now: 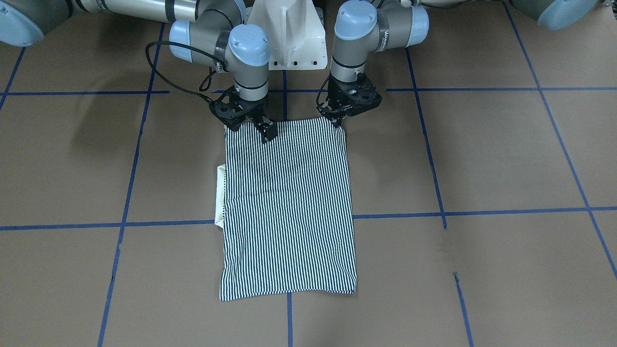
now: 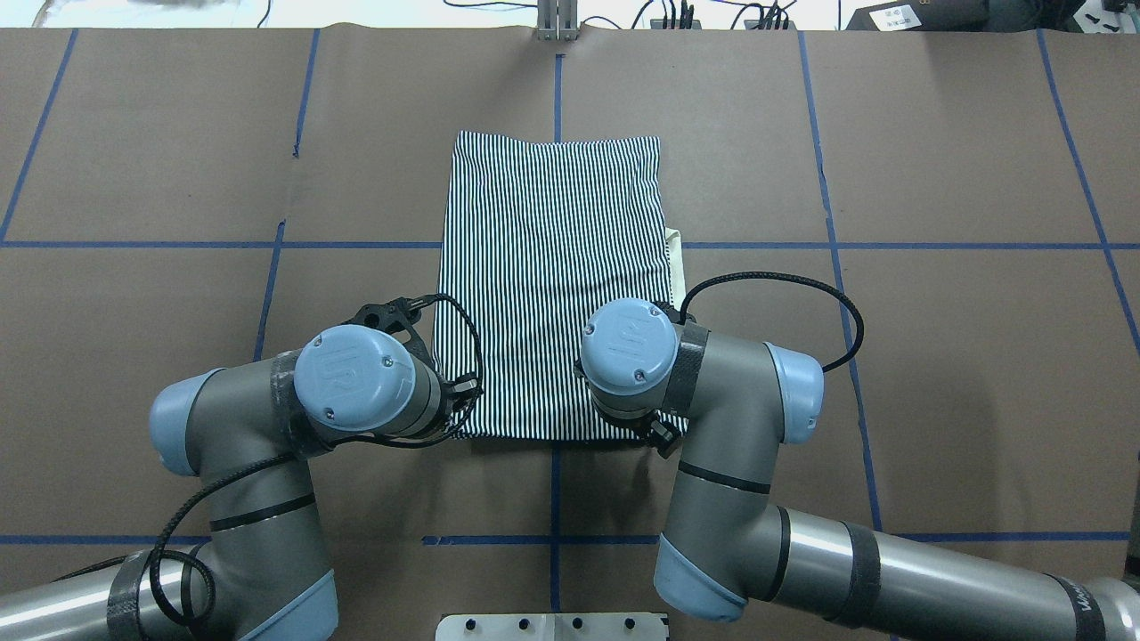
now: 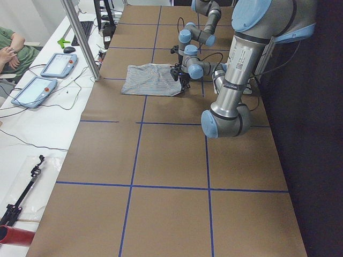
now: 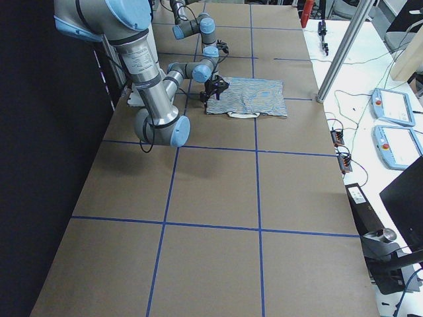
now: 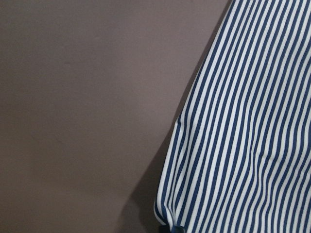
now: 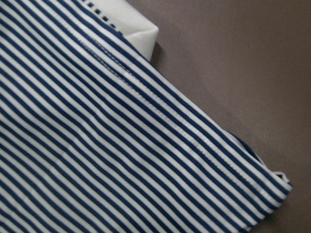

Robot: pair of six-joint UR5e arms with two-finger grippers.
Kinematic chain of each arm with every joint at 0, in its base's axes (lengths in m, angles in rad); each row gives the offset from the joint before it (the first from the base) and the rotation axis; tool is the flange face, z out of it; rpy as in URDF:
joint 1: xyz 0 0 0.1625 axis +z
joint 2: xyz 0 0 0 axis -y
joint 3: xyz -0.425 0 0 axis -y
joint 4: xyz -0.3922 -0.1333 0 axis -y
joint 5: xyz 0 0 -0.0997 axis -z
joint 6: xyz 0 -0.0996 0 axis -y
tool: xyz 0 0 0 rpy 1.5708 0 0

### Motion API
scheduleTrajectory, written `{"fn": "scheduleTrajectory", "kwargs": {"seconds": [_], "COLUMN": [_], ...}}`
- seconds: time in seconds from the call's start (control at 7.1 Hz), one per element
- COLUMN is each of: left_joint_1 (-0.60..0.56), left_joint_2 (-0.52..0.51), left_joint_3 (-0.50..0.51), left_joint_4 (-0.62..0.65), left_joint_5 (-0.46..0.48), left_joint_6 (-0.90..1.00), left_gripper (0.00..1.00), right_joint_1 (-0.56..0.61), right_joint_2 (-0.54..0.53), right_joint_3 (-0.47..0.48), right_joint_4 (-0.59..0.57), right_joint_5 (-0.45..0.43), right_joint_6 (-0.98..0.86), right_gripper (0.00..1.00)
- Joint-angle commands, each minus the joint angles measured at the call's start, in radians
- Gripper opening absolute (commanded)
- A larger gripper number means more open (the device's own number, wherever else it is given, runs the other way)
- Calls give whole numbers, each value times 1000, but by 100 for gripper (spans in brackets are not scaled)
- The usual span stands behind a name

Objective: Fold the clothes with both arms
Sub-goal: 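Grasp the shirt's near edge with both grippers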

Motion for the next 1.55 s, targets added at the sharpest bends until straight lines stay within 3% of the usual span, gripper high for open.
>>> {"fn": "scheduleTrajectory", "kwargs": {"seconds": [0.0, 0.14, 0.28, 0.42, 1.41], "left_joint_1": [0, 0, -2, -2, 0], "left_joint_2": [0, 0, 0, 1, 3], "left_joint_3": [0, 0, 0, 0, -23], "left_joint_4": [2, 2, 2, 2, 2], "left_joint_5": [0, 0, 2, 2, 0], "left_joint_6": [-1, -1, -1, -1, -1], "left_gripper": [0, 0, 0, 0, 0], "right_joint_1": [0, 0, 0, 0, 11], "right_joint_2": [-8, -9, -11, -11, -6], "right_joint_3": [0, 3, 5, 6, 51], "right_joint_4": [-1, -1, -3, -3, -3], "right_joint_5": [0, 2, 2, 3, 9], "right_joint_6": [-2, 0, -3, -8, -2], "right_gripper": [97, 64, 23, 0, 0]}}
